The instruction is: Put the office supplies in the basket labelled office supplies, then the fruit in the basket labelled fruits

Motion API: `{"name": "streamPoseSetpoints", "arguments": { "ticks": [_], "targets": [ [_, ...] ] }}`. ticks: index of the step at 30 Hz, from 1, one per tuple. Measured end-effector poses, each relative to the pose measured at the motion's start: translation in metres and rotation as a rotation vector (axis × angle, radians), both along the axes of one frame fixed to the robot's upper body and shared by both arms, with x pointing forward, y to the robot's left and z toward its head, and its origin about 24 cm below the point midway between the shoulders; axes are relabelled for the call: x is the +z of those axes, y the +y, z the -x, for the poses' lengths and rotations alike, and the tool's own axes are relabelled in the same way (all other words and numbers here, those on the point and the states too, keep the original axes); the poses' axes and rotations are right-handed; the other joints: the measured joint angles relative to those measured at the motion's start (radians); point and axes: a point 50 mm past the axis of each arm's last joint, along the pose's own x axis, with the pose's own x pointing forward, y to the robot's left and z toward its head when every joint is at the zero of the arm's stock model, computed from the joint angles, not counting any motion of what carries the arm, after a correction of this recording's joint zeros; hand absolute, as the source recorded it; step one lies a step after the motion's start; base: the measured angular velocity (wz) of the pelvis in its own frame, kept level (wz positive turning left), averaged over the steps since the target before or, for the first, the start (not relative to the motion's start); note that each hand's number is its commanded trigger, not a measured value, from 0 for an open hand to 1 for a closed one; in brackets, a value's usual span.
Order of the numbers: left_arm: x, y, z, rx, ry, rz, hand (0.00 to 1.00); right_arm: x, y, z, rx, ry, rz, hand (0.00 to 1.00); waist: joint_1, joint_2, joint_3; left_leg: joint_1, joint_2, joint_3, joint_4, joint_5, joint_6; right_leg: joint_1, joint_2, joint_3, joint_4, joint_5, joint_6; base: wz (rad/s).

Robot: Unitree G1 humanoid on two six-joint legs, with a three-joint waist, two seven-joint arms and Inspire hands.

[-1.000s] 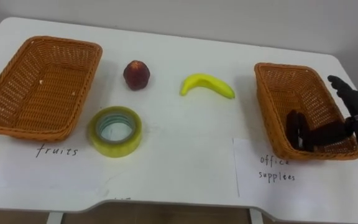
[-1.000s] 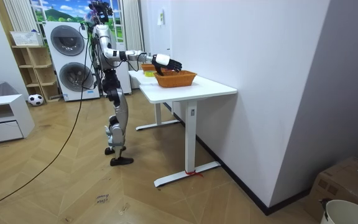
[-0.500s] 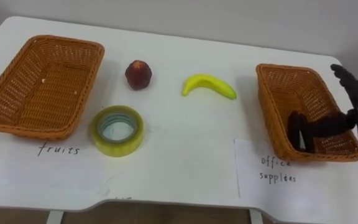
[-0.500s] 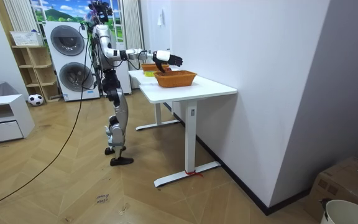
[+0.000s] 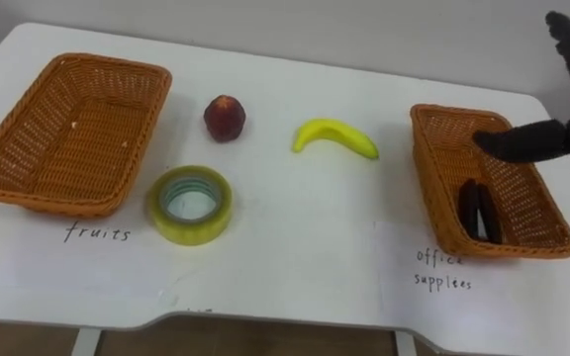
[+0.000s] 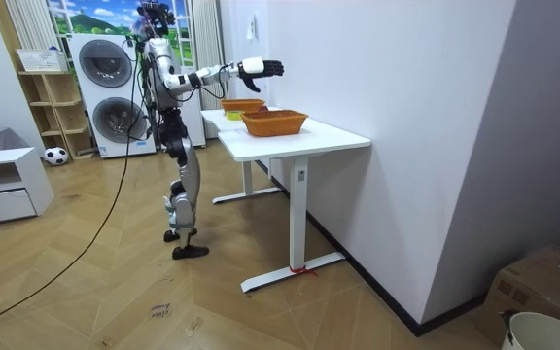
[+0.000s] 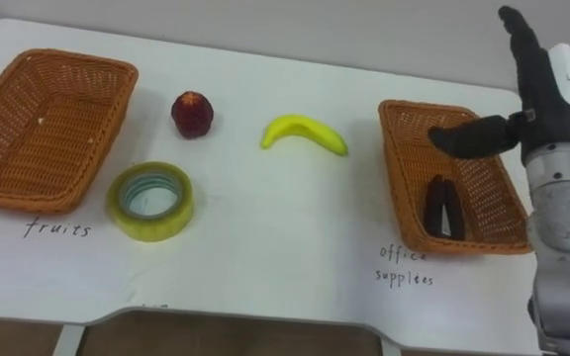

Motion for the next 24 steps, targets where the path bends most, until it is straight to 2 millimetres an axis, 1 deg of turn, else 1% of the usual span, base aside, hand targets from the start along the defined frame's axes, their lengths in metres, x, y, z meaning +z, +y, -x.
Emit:
{"name": "streamPoseSetpoints", "arguments": {
  "ticks": [1, 4, 6, 8, 12, 14, 16, 18, 22, 24],
  "targets": [
    [0.0, 0.0, 0.0, 0.001, 0.0, 0.0, 0.0, 0.002, 0.002, 0.0, 0.01, -0.014, -0.015, 0.0, 0.002, 0.002, 0.001, 0.002, 0.0, 0.0, -0.001, 0.0, 0.0, 0.001, 0.0, -0.001, 0.0, 0.0, 0.0, 0.0],
    [0.0, 0.0, 0.0, 0.0, 0.001, 0.0, 0.0, 0.004, 0.004, 0.001, 0.033, -0.031, -0.07, 0.0, 0.012, 0.01, 0.0007, 0.005, 0.001, 0.0, -0.007, 0.0, 0.0, 0.001, 0.003, 0.001, 0.001, 0.0, 0.0, 0.0],
    [0.0, -0.001, -0.001, -0.001, 0.0, 0.002, 0.0, 0.005, 0.004, 0.001, 0.04, -0.044, -0.105, 0.0, 0.027, 0.012, -0.0027, 0.0, 0.002, 0.002, -0.008, 0.0, 0.0, -0.007, 0.004, 0.003, 0.002, 0.0, 0.0, -0.05],
    [-0.001, -0.002, -0.001, -0.003, 0.0, 0.006, 0.0, 0.008, 0.006, 0.0, 0.048, -0.063, -0.137, 0.0, 0.034, 0.013, -0.0043, 0.001, 0.002, 0.002, -0.008, 0.0, 0.0, -0.009, 0.004, 0.0, 0.002, 0.0, -0.001, -0.02],
    [-0.002, -0.004, 0.001, -0.014, 0.015, 0.011, 0.0, 0.016, 0.021, -0.008, 0.095, -0.099, -0.141, 0.0, 0.037, 0.011, -0.0058, 0.001, 0.002, 0.002, -0.006, 0.0, 0.0, -0.012, 0.004, -0.002, 0.002, 0.0, -0.001, 0.0],
    [-0.002, -0.006, 0.0, -0.033, 0.018, 0.016, 0.0, 0.02, 0.032, -0.012, 0.132, -0.114, -0.136, 0.0, 0.044, 0.008, -0.0074, 0.001, 0.002, -0.002, -0.005, 0.0, 0.0, -0.011, 0.003, -0.004, 0.002, 0.0, -0.001, 0.0],
    [-0.002, -0.007, 0.0, -0.04, 0.019, 0.017, 0.0, 0.021, 0.037, -0.013, 0.148, -0.123, -0.134, 0.0, 0.048, 0.004, -0.01, 0.0, 0.002, -0.005, -0.005, 0.0, 0.0, -0.01, 0.002, -0.012, 0.001, 0.0, -0.001, 0.05],
    [-0.003, -0.007, 0.0, -0.042, 0.023, 0.019, 0.0, 0.022, 0.04, -0.014, 0.158, -0.126, -0.131, 0.0, 0.057, 0.002, -0.0106, -0.001, 0.001, -0.01, -0.005, 0.0, 0.0, -0.009, 0.001, -0.016, 0.001, 0.0, -0.001, 0.07],
    [-0.003, -0.008, 0.004, -0.044, 0.044, 0.019, 0.0, 0.026, 0.046, -0.017, 0.179, -0.138, -0.136, 0.0, 0.057, 0.007, -0.0061, -0.004, 0.0, -0.026, -0.005, 0.0, 0.0, -0.005, -0.002, -0.029, 0.001, 0.0, 0.0, 0.11],
    [-0.003, -0.008, 0.005, -0.04, 0.053, 0.02, 0.0, 0.025, 0.054, -0.02, 0.202, -0.139, -0.151, 0.0, 0.059, 0.014, -0.0018, -0.011, 0.0, -0.03, -0.003, 0.0, 0.0, -0.003, -0.002, -0.035, -0.001, 0.0, 0.0, 0.06]
  ]
}}
